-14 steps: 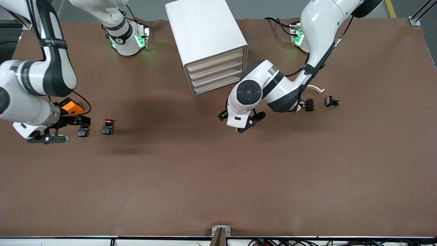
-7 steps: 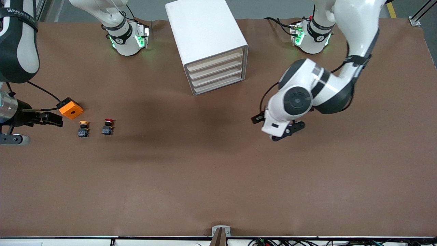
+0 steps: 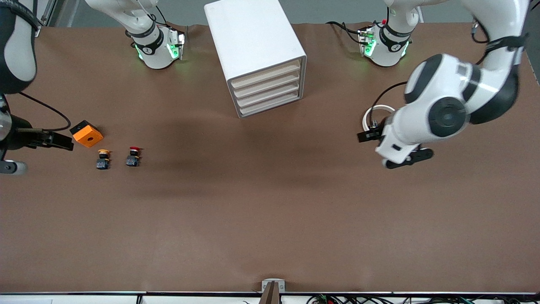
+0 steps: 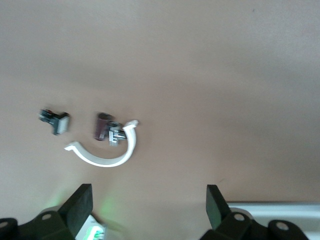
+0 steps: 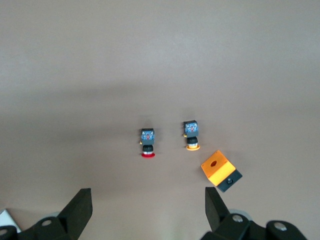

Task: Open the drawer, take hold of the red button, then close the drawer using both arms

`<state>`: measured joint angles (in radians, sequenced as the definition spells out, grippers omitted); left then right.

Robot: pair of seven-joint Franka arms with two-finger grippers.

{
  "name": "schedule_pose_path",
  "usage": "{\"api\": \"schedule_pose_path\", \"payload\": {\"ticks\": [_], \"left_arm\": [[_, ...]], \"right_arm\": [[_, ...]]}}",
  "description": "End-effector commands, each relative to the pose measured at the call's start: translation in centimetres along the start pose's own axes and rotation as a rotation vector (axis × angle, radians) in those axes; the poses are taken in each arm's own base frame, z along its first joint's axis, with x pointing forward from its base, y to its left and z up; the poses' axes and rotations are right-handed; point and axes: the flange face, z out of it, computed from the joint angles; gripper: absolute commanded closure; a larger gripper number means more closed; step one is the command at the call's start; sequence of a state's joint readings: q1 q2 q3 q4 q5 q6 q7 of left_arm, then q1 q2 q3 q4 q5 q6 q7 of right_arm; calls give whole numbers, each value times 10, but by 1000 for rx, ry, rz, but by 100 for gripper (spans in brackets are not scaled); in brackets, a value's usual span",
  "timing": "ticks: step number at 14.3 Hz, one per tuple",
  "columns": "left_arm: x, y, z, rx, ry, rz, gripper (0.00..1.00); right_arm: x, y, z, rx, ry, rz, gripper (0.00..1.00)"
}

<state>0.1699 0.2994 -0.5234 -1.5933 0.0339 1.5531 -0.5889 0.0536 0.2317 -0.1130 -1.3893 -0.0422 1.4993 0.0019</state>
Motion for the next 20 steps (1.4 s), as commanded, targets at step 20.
{"api": "schedule_pose_path", "payload": {"ticks": [20], "left_arm": [[-30, -144, -65, 10, 97, 269, 0]], "right_arm": [[-114, 26, -63, 108, 73, 43, 0]]}}
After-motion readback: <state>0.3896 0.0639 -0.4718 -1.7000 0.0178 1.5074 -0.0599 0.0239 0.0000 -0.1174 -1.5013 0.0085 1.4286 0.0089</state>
